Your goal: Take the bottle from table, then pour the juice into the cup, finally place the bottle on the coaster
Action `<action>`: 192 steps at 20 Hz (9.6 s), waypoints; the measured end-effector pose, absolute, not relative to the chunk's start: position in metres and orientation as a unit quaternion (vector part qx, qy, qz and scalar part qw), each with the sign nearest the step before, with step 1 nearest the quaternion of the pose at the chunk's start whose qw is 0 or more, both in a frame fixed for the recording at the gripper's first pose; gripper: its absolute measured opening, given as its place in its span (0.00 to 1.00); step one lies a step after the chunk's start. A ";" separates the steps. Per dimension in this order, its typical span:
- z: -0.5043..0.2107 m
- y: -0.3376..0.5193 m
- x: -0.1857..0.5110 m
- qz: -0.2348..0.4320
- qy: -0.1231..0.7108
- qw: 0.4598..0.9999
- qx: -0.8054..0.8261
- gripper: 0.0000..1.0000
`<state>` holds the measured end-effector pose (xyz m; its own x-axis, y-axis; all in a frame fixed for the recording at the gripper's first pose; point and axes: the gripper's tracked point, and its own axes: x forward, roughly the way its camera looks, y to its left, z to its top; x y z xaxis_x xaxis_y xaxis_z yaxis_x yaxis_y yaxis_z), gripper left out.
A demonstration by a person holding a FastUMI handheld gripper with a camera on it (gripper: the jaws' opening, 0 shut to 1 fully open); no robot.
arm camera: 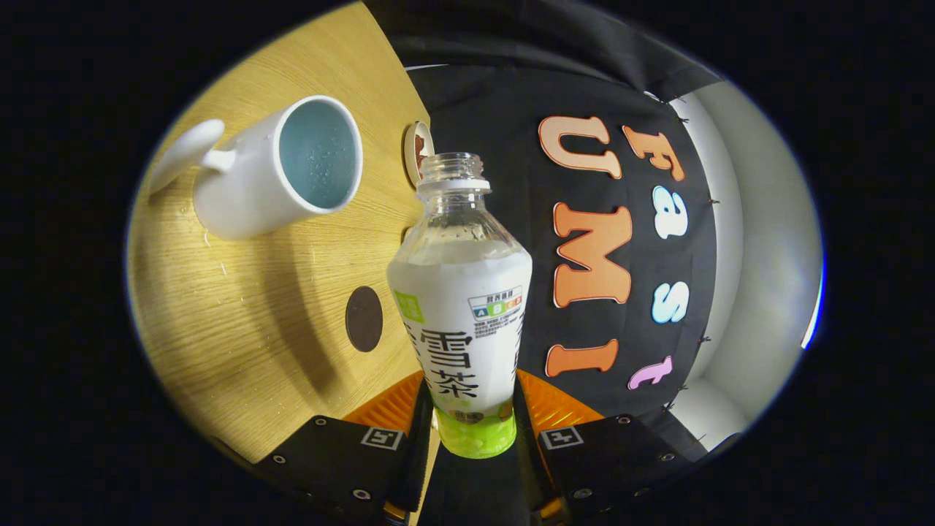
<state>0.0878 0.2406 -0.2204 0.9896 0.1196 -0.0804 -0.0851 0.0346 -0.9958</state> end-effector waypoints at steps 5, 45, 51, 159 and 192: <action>-0.212 0.246 0.089 0.072 -0.026 0.696 -0.714 0.54; -0.195 0.249 0.086 0.074 -0.060 0.616 -0.782 0.54; -0.193 0.251 0.087 0.073 -0.060 0.601 -0.794 0.54; -0.314 0.259 0.233 0.152 0.223 0.962 0.032 0.54; -0.162 0.176 0.126 0.133 0.139 0.981 0.017 0.97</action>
